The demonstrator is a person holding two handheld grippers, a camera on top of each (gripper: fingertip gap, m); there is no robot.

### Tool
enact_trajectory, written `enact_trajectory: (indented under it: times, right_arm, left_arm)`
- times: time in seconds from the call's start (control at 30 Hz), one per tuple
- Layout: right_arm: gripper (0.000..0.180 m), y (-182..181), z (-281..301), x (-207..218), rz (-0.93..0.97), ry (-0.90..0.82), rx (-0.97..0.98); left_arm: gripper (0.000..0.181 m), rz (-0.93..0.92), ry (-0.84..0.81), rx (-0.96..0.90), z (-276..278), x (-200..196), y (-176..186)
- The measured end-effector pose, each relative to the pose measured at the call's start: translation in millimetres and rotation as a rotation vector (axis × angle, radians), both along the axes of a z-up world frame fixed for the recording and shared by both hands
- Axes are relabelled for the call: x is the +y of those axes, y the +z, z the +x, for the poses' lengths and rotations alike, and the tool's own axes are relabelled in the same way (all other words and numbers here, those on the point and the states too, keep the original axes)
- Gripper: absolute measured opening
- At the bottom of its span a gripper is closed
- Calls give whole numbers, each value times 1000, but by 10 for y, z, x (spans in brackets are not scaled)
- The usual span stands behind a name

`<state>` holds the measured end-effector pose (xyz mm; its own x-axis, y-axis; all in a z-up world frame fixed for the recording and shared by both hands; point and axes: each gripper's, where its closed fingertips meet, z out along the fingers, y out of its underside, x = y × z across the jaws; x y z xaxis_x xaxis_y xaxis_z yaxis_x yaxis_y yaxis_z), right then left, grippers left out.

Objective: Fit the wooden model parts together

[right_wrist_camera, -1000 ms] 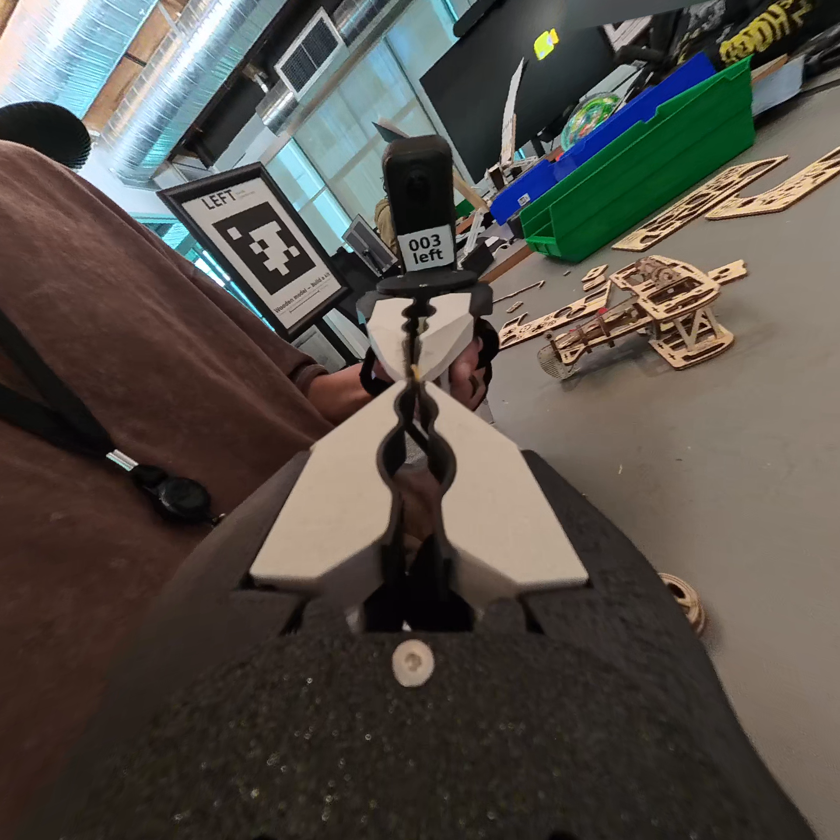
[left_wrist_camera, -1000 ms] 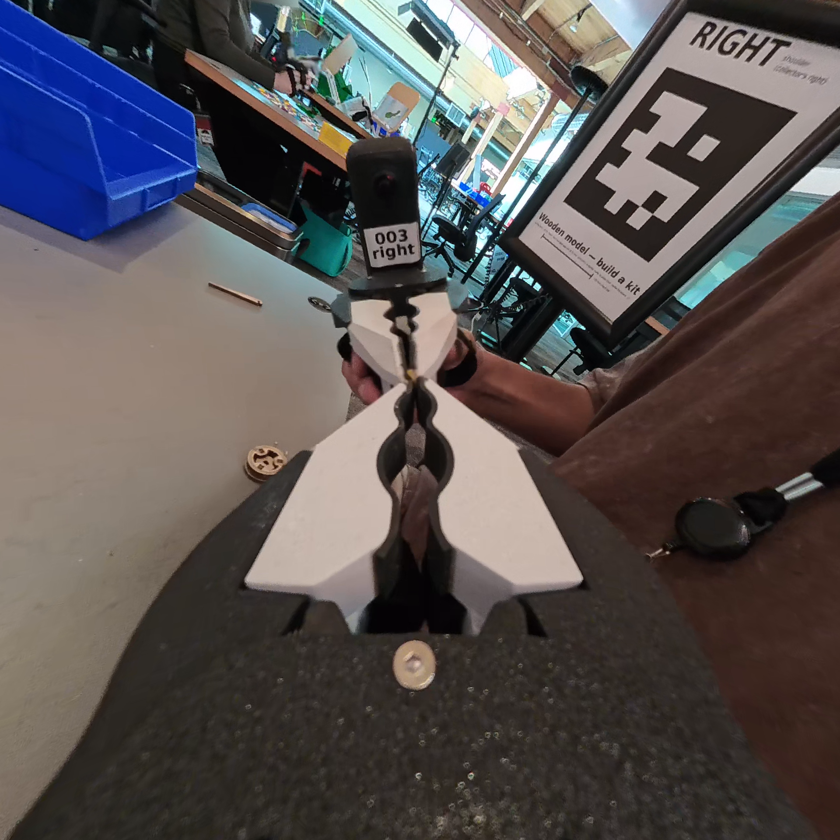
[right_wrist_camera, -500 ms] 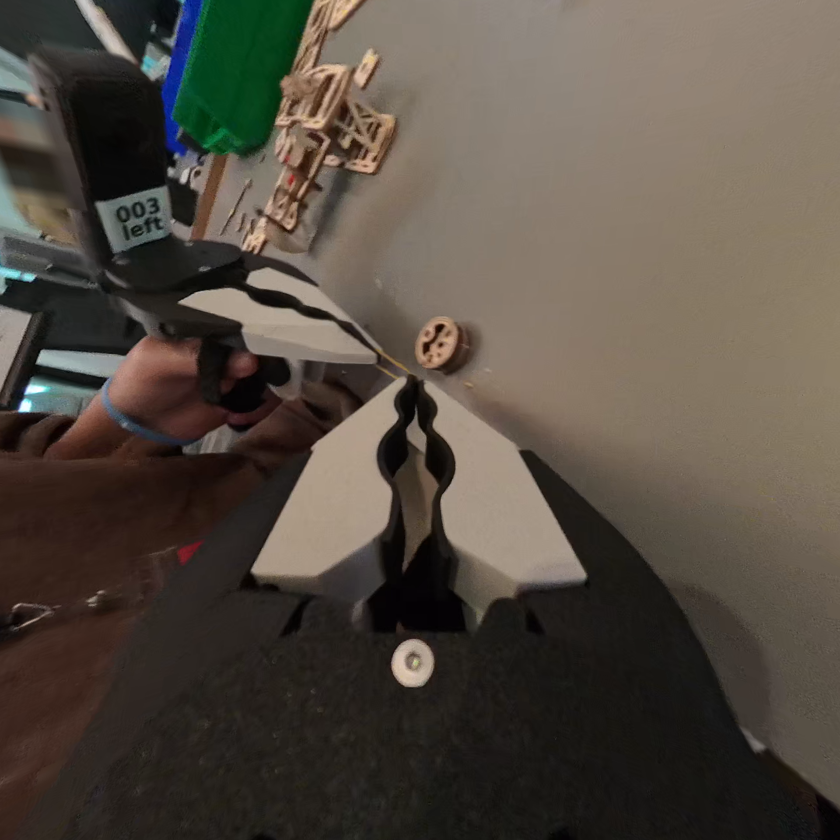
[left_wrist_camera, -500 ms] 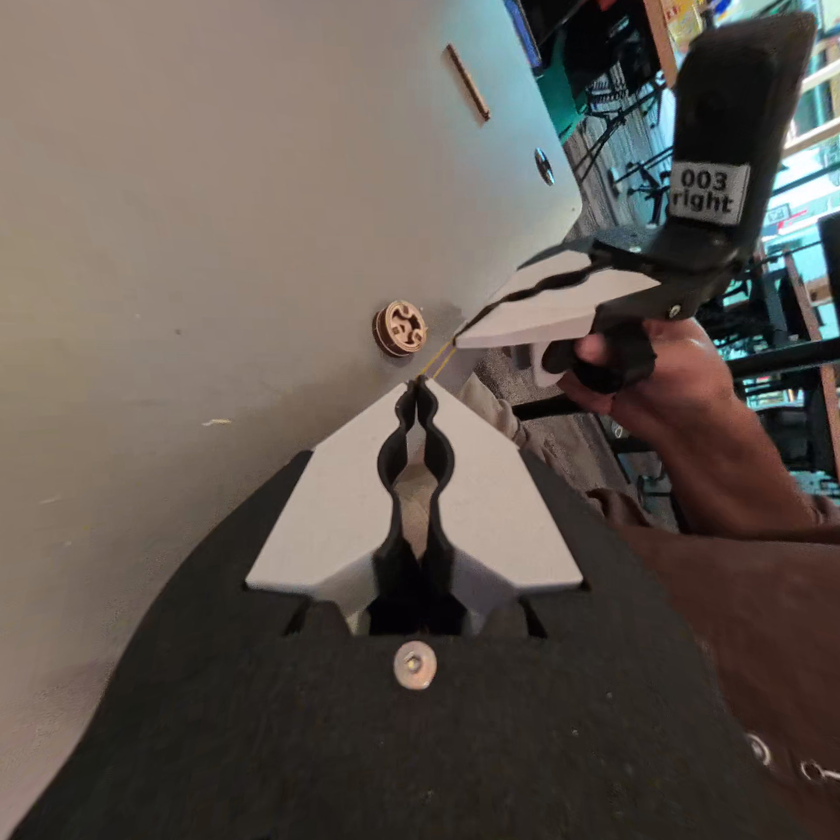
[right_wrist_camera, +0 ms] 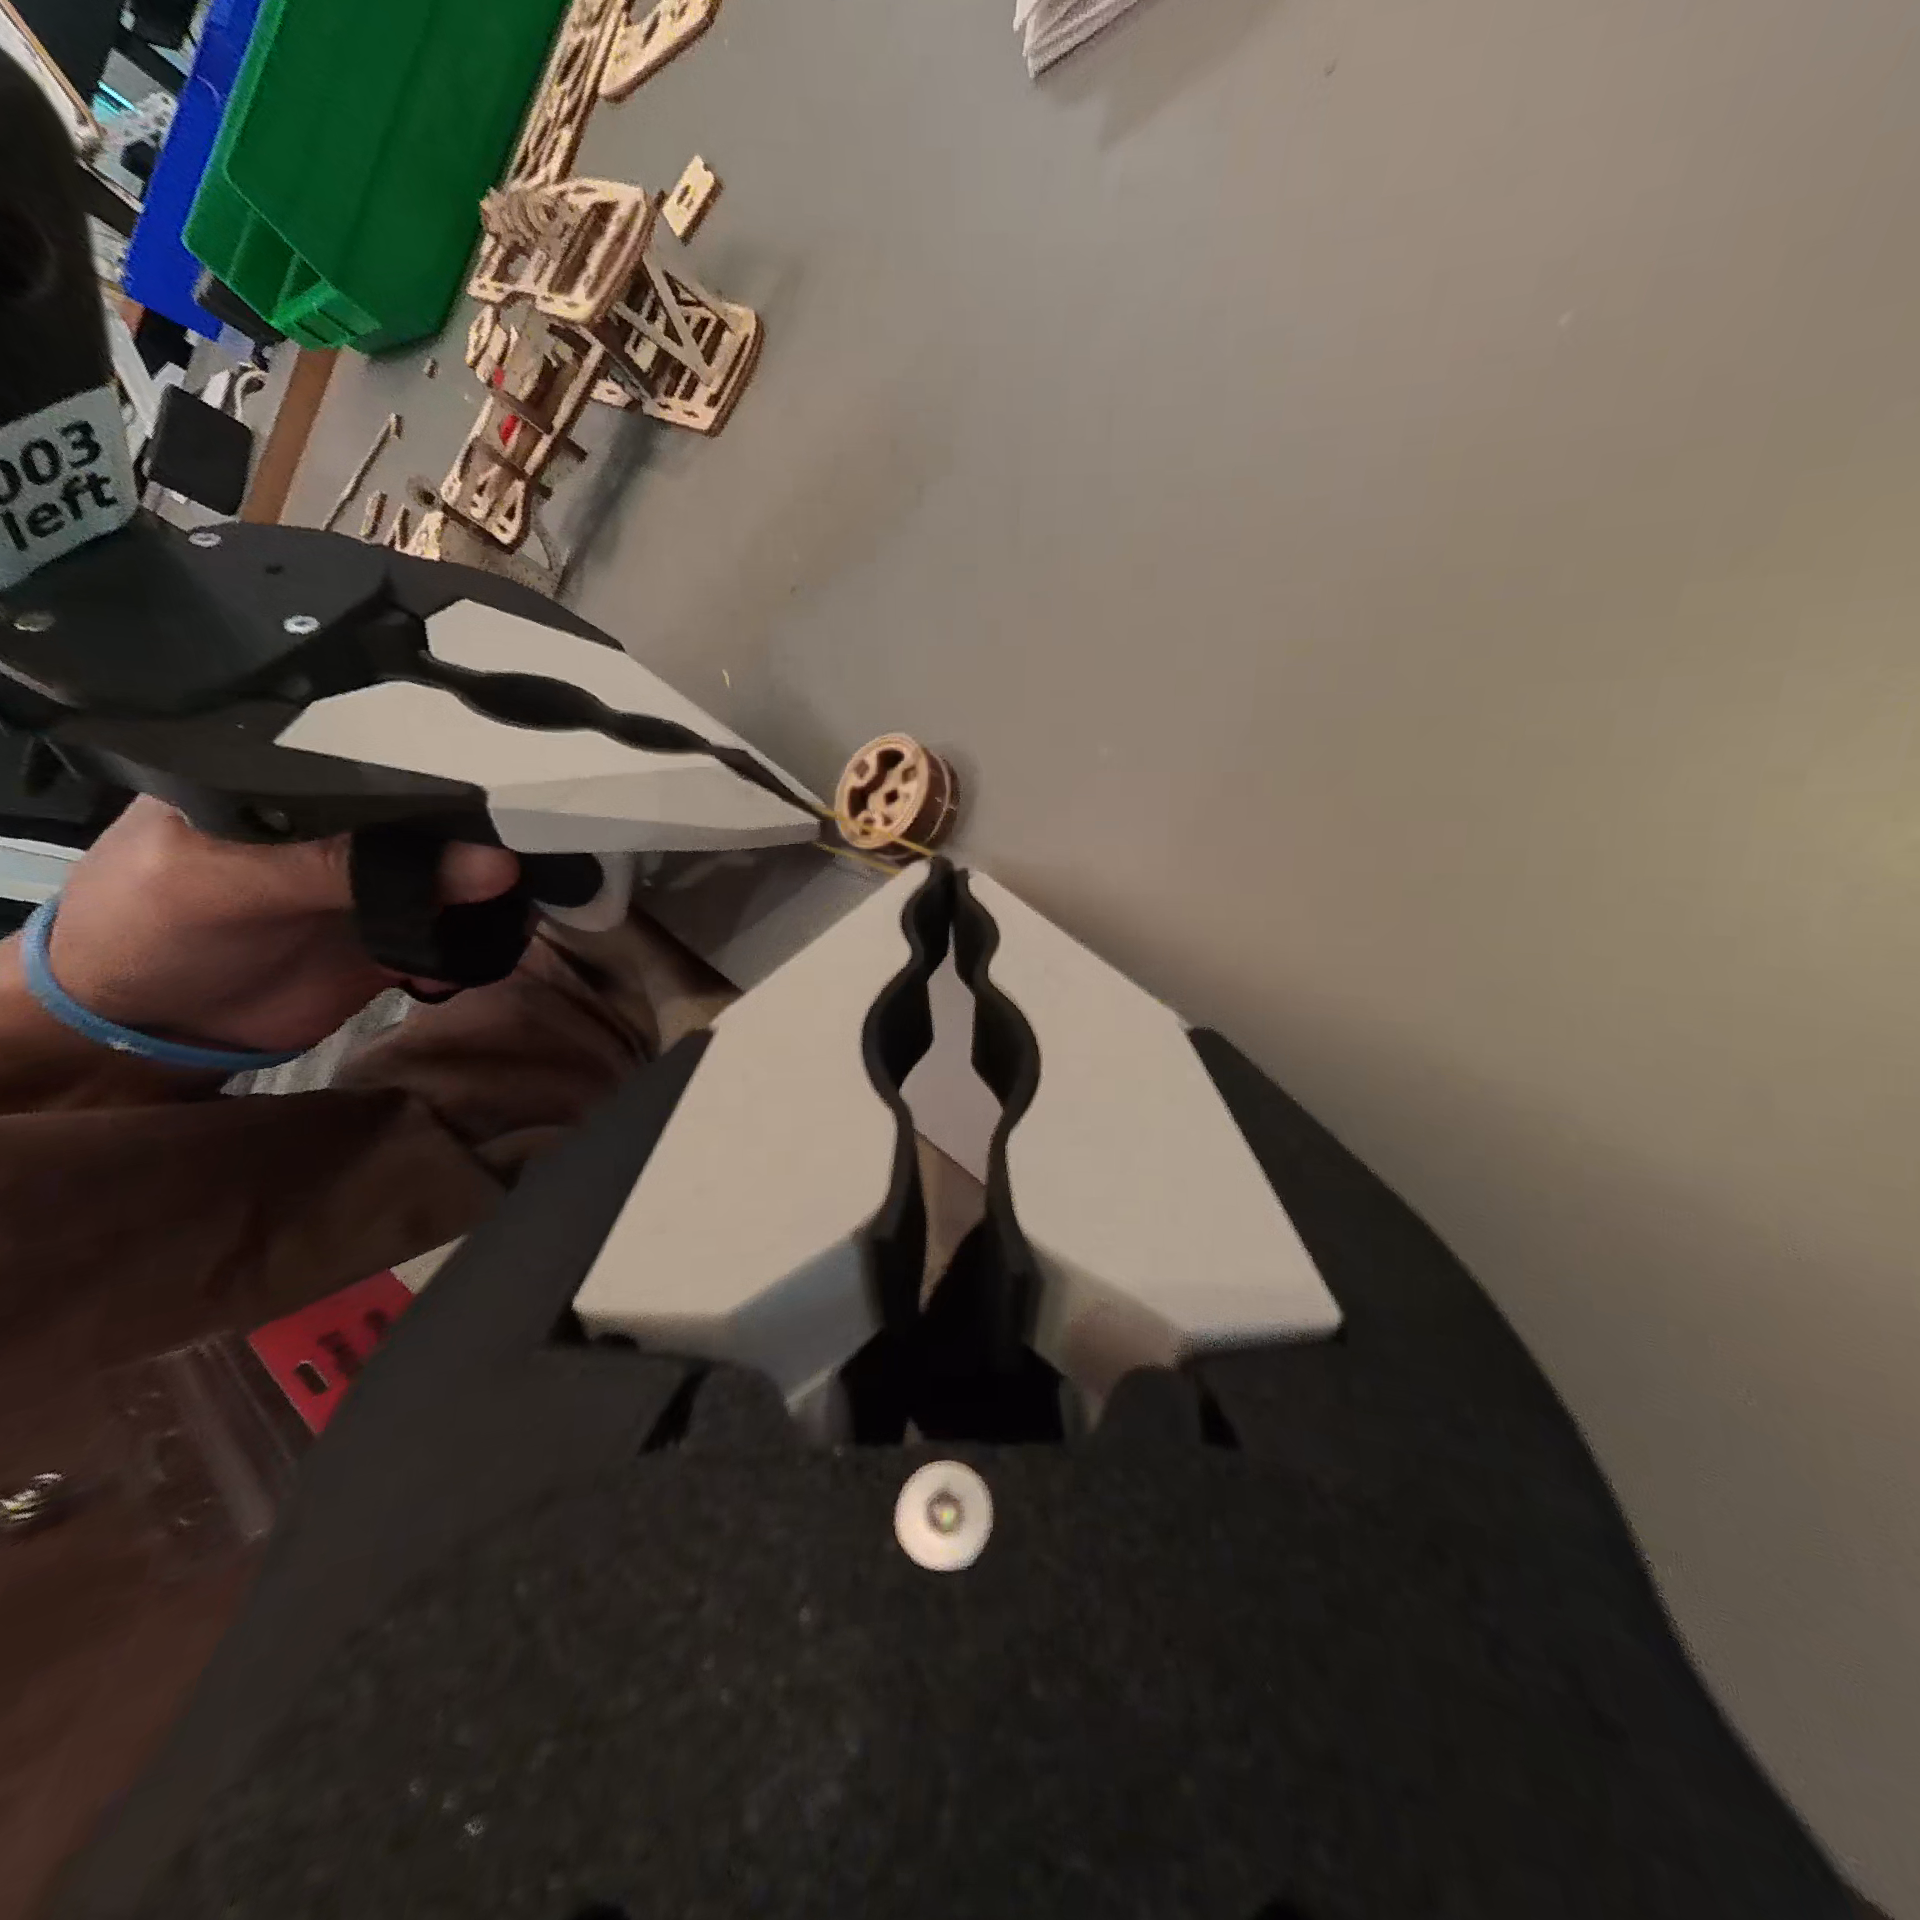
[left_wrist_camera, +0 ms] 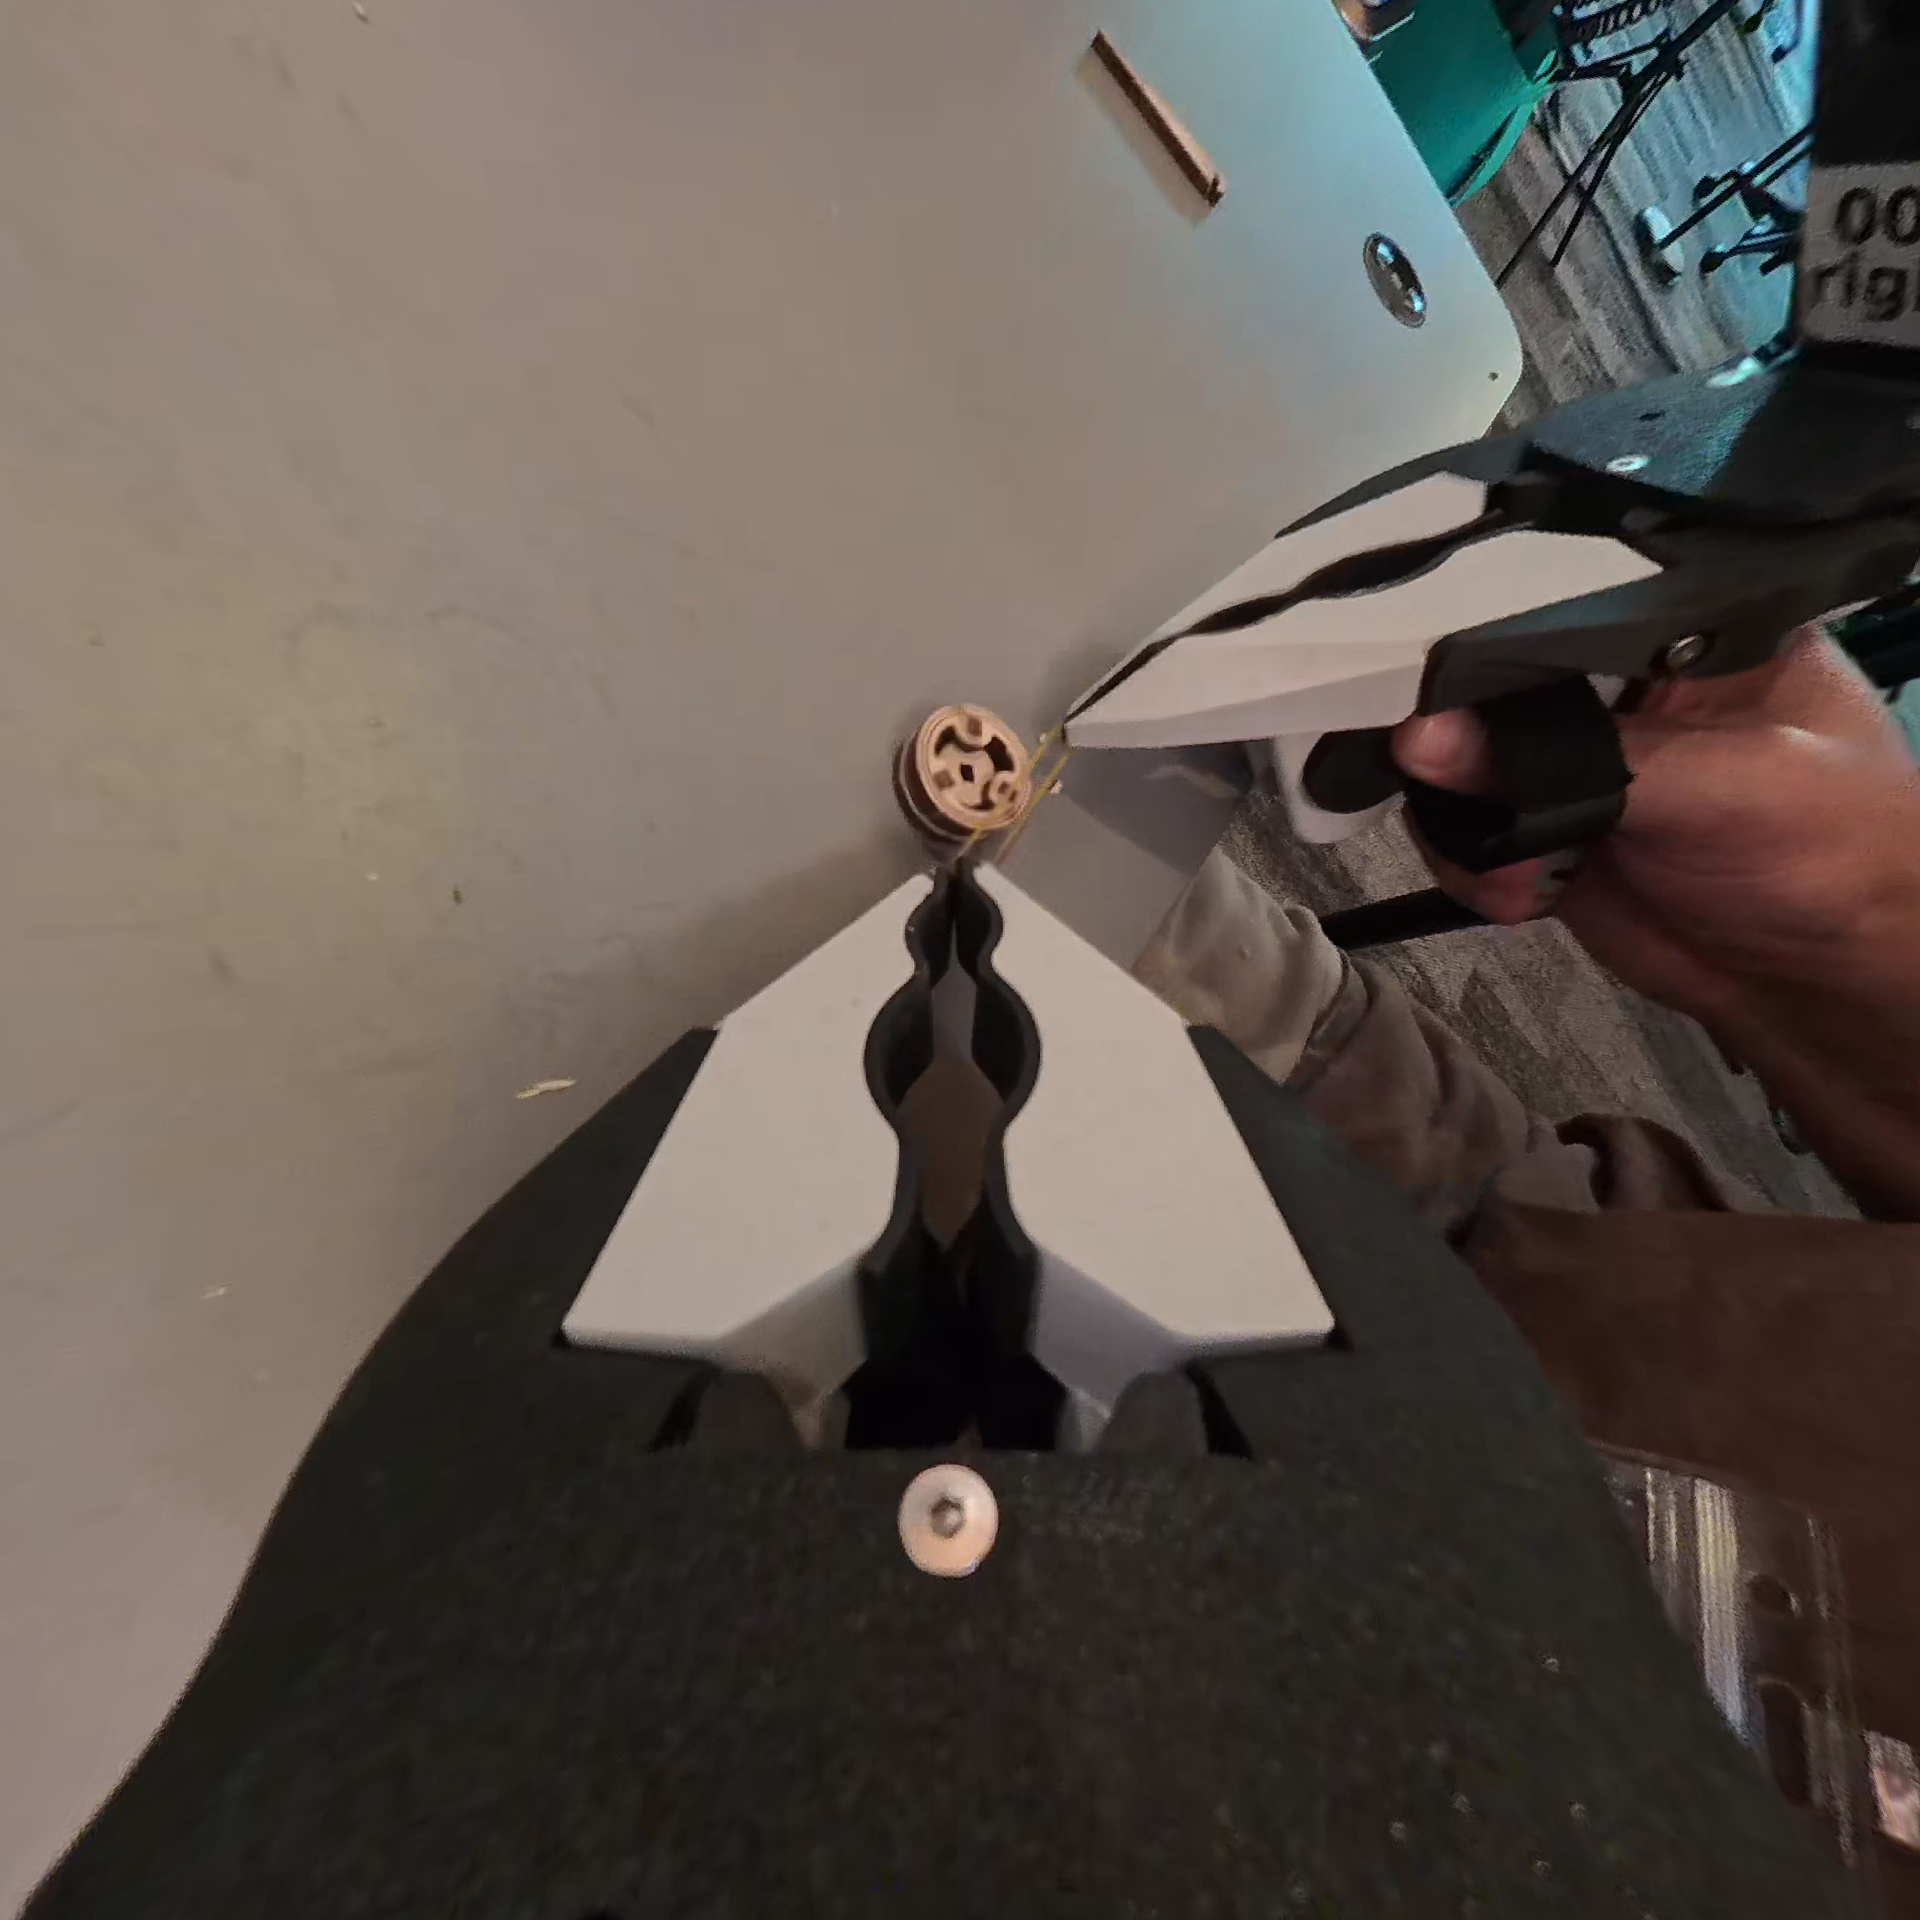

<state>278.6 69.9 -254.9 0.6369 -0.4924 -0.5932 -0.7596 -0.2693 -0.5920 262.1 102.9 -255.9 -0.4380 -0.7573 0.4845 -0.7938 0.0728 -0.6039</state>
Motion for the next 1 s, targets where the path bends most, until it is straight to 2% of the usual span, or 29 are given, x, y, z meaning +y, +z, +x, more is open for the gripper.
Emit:
enact_trajectory:
  times: [0.57, 0.83, 1.0]
  right_arm:
    - [0, 25, 242, 71, -39, -20, -28]
    - [0, 40, 457, 294, -138, 57, -137]
    - [0, 86, 494, 529, -254, 206, -264]
  left_arm:
    - [0, -50, 38, 19, 132, 54, 15]
    - [0, -30, 69, 22, 195, 124, -29]
    - [0, -76, 90, 43, 207, 138, -31]
